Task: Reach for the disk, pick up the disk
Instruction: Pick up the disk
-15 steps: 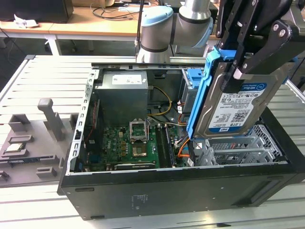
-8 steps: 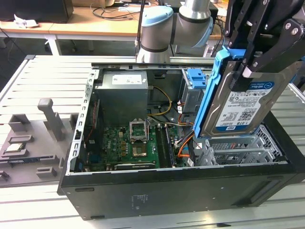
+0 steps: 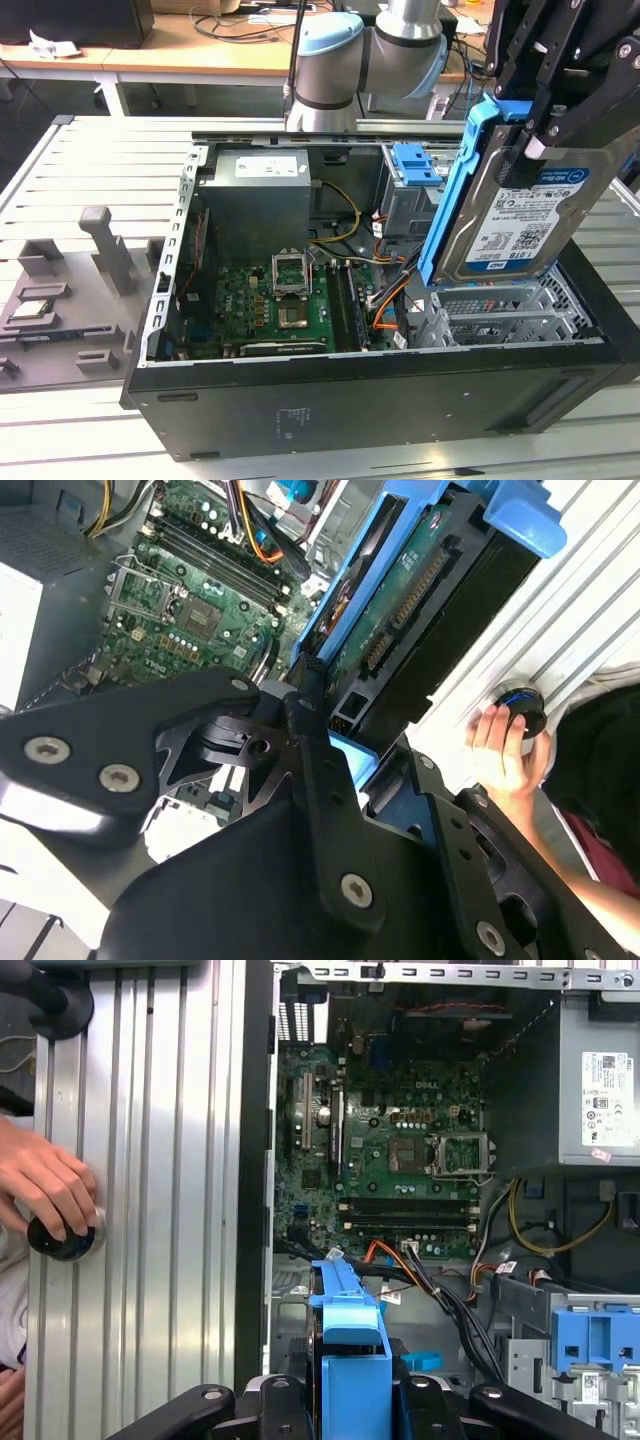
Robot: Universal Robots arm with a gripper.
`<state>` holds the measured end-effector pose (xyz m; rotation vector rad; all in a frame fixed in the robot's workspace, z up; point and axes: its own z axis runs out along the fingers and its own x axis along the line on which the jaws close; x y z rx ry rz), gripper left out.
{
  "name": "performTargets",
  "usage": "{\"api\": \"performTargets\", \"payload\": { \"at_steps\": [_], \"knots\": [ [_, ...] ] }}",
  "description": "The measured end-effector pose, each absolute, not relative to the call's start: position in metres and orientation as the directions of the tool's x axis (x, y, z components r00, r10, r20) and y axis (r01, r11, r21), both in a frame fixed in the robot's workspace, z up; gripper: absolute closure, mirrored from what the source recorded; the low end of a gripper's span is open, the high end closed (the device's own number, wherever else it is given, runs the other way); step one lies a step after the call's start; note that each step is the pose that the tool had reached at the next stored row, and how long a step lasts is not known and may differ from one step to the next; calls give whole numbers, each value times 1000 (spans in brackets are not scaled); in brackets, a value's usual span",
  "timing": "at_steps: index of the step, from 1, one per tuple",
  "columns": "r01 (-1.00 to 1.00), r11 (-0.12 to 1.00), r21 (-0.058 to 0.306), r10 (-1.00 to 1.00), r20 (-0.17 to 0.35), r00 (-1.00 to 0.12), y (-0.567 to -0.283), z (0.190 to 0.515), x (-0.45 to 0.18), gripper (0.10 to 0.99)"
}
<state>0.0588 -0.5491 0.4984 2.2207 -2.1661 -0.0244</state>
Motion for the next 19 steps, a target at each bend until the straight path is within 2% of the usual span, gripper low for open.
{"api": "performTargets", "payload": {
  "at_steps": [19],
  "knots": [
    [-999,-25,44,-1000,18,25,-547,474,73,722]
  ]
}}
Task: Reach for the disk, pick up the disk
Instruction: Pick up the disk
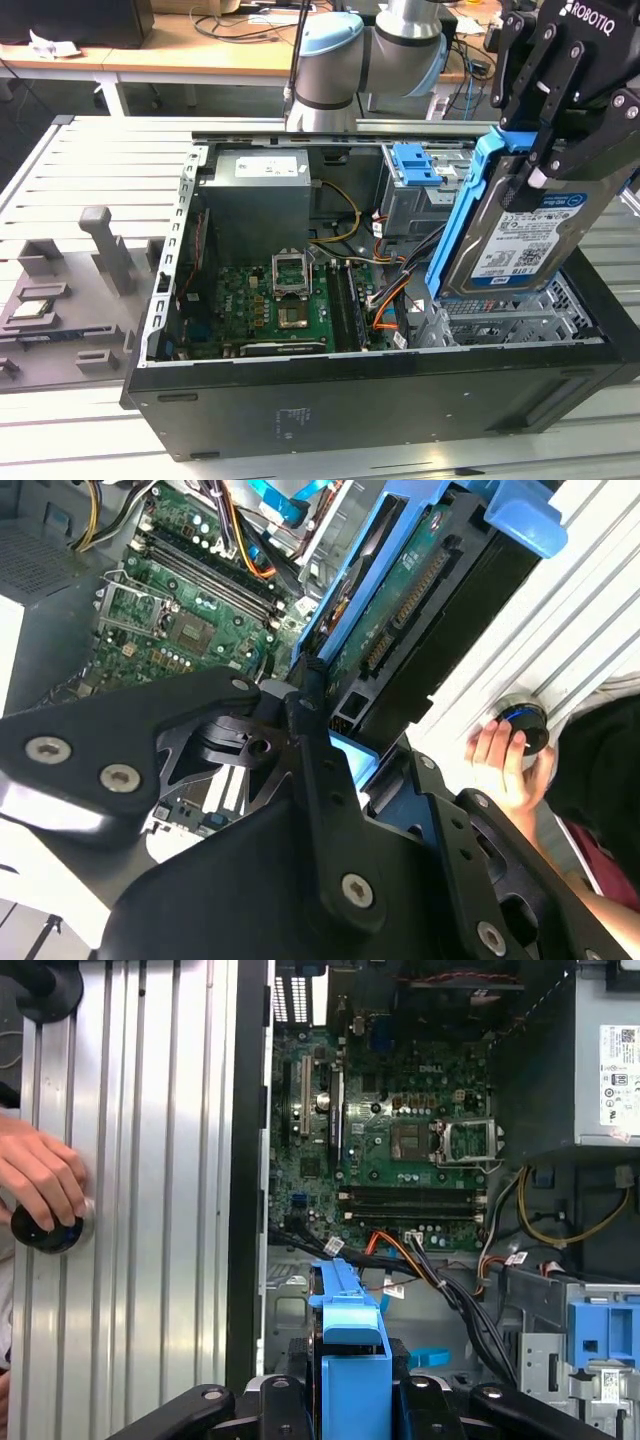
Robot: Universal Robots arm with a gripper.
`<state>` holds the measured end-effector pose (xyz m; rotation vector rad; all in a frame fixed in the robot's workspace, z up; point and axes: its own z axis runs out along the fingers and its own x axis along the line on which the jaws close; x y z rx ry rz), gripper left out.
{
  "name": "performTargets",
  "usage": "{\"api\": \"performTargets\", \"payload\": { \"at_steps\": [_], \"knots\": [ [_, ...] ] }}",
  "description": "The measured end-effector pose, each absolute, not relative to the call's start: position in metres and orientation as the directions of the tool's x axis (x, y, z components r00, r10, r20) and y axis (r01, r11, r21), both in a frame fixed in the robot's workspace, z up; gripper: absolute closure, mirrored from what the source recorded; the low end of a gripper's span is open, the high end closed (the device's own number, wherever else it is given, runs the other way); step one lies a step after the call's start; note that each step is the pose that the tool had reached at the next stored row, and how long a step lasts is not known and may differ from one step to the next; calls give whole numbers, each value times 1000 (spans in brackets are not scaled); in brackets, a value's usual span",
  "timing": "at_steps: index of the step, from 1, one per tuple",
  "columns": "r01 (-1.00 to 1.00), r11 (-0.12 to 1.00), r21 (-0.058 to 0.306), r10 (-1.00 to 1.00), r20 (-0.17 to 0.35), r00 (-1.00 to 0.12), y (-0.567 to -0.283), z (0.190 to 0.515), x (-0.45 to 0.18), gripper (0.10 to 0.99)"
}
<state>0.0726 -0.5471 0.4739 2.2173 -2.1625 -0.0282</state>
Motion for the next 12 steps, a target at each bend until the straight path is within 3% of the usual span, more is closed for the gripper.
{"api": "performTargets", "payload": {
  "at_steps": [12],
  "knots": [
    [-998,-25,50,-999,20,26,-528,457,94,722]
  ]
}}
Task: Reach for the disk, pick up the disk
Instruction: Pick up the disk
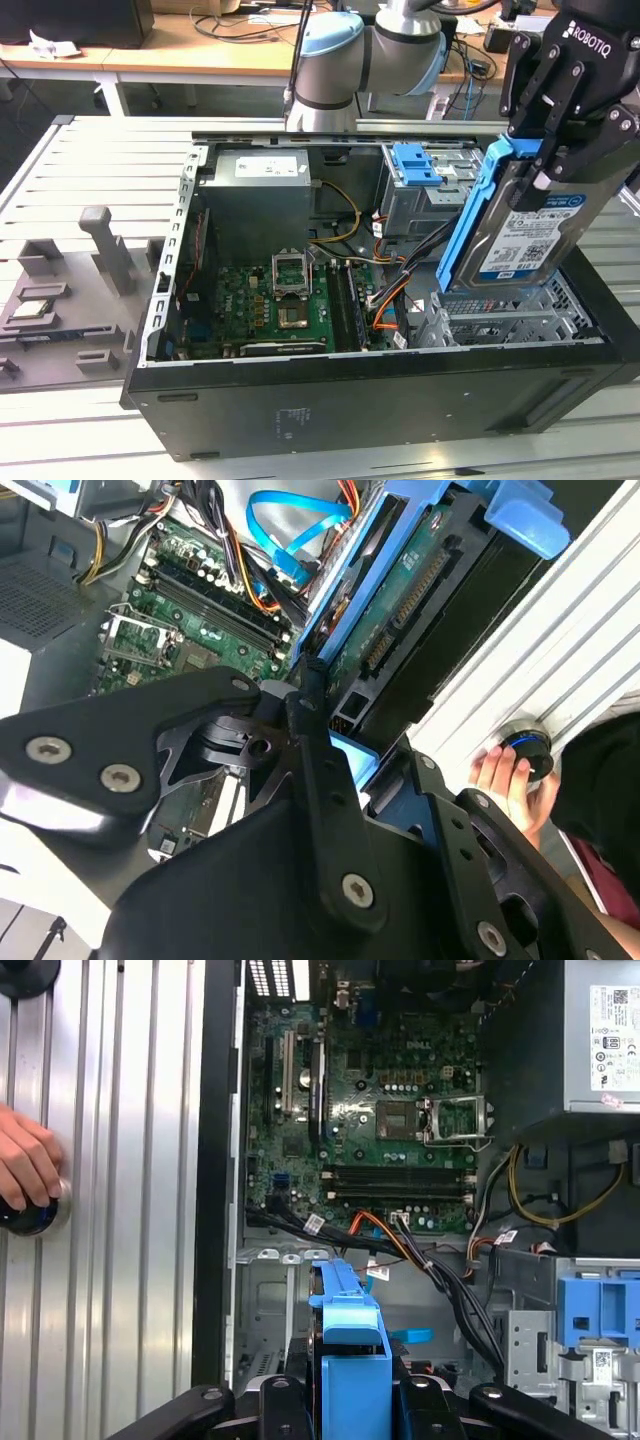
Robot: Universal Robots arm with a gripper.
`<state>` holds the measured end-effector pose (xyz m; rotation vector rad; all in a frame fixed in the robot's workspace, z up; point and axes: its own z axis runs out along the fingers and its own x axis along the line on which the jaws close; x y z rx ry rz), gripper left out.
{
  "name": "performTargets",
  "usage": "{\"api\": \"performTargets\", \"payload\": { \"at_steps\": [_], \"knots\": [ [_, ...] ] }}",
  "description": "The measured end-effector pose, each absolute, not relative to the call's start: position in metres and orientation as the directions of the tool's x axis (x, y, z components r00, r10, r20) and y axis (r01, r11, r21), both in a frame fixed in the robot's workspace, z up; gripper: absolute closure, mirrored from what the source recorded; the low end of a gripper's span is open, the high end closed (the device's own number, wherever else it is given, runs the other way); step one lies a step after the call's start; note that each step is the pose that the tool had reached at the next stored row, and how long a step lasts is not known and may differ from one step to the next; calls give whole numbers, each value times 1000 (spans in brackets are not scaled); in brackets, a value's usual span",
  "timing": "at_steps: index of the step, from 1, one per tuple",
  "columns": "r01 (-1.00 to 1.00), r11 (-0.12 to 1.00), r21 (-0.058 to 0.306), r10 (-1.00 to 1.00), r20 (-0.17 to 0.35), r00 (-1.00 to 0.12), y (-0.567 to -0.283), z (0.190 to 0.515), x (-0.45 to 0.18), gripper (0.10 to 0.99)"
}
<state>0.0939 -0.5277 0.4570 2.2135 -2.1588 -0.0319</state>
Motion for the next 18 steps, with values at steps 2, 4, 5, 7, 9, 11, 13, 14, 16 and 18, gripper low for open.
{"api": "performTargets", "payload": {
  "at_steps": [2,4,5,7,9,11,13,14,16,18],
  "knots": [
    [-998,-24,50,-999,20,25,-527,455,94,722],
    [-998,-24,51,-999,20,25,-527,452,94,722],
    [-998,-23,51,-999,22,24,-528,451,94,722],
    [-999,-19,51,-999,37,21,-528,450,95,722],
    [-999,-6,51,-999,43,9,-528,448,95,722],
    [-999,19,51,-999,44,-17,-528,446,97,722],
    [-999,19,51,-999,44,-17,-528,445,98,722],
    [-999,19,51,-999,44,-17,-528,445,98,722],
    [-999,19,51,-999,44,-17,-528,445,98,722],
    [-999,19,51,-999,44,-17,-528,445,98,722]
  ]
}}
